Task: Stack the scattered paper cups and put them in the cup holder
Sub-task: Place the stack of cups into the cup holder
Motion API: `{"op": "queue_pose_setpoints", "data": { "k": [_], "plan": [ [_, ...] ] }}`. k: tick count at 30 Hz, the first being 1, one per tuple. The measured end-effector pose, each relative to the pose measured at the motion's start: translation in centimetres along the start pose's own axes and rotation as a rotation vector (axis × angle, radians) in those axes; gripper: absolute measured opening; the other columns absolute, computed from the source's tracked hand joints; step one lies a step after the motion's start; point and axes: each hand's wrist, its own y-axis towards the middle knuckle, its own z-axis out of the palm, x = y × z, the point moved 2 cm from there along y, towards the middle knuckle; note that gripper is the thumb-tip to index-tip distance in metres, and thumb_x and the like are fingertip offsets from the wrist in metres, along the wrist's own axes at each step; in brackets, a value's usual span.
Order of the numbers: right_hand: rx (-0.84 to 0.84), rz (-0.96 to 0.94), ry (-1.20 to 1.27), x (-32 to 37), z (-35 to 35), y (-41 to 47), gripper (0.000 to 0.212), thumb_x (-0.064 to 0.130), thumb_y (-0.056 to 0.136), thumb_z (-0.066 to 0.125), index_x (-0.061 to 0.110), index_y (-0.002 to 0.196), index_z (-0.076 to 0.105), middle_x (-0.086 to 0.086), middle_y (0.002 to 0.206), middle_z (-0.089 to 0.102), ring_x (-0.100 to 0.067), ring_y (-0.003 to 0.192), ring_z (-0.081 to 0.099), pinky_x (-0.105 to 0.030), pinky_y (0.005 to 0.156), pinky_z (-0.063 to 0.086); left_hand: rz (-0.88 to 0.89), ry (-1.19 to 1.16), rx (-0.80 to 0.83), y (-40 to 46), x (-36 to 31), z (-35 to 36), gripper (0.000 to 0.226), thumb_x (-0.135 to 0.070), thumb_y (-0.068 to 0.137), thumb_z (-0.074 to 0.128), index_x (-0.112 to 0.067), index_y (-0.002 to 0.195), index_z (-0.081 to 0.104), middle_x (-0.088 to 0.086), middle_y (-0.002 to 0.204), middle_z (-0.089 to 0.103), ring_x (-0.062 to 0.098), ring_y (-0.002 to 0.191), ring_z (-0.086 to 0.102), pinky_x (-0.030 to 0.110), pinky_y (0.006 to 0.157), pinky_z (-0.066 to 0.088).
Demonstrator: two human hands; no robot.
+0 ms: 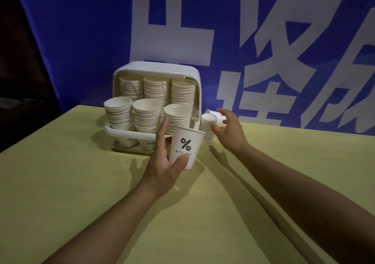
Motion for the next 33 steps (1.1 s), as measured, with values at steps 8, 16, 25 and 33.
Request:
{"op": "queue_pose_setpoints", "data": {
  "k": [8, 16, 25, 33],
  "plan": [
    [-0.005, 0.050, 0.023, -1.1, 3.7, 1.6, 0.067, 0.023, 0.087, 0.077, 0.027, 0.145, 0.044, 0.000, 0.138, 0.054, -0.020, 0.118, 0.056, -0.034, 0.095, 0.050, -0.055, 0.009, 0.105, 0.1, 1.0, -1.4, 0.071, -0.047, 0.064, 0.066, -0.055, 0.130, 0.042, 0.001, 0.116, 0.059, 0.009, 0.087, 0.067, 0.027, 0.066, 0.058],
    [-0.122, 0.041, 0.240, -0.1, -1.3, -3.6, 0.055, 0.020, 0.084, 0.076, 0.040, 0.126, 0.048, 0.006, 0.128, 0.040, -0.014, 0.107, 0.052, -0.016, 0.084, 0.049, -0.181, 0.090, 0.222, -0.1, 1.5, -0.7, 0.071, -0.063, 0.067, 0.068, -0.052, 0.133, 0.043, -0.015, 0.122, 0.059, 0.008, 0.115, 0.057, 0.043, 0.094, 0.055],
    [-0.012, -0.012, 0.707, 3.8, -1.1, -10.7, 0.021, 0.029, 0.090, 0.072, 0.025, 0.100, 0.054, 0.011, 0.107, 0.065, -0.017, 0.099, 0.069, -0.032, 0.073, 0.061, -0.166, 0.010, 0.280, -1.0, 0.6, 0.7, 0.090, -0.057, 0.069, 0.073, -0.061, 0.147, 0.029, -0.013, 0.141, 0.057, 0.010, 0.127, 0.057, 0.047, 0.100, 0.054],
    [0.108, -0.056, 0.582, 3.9, -0.1, -12.0, 0.033, 0.018, 0.100, 0.058, 0.040, 0.123, 0.064, 0.007, 0.119, 0.060, -0.002, 0.109, 0.061, -0.017, 0.085, 0.054, -0.121, 0.028, 0.169, -0.9, 0.8, -0.2, 0.092, -0.057, 0.069, 0.072, -0.066, 0.145, 0.020, -0.007, 0.147, 0.047, 0.018, 0.118, 0.063, 0.048, 0.091, 0.059]
  ]
}}
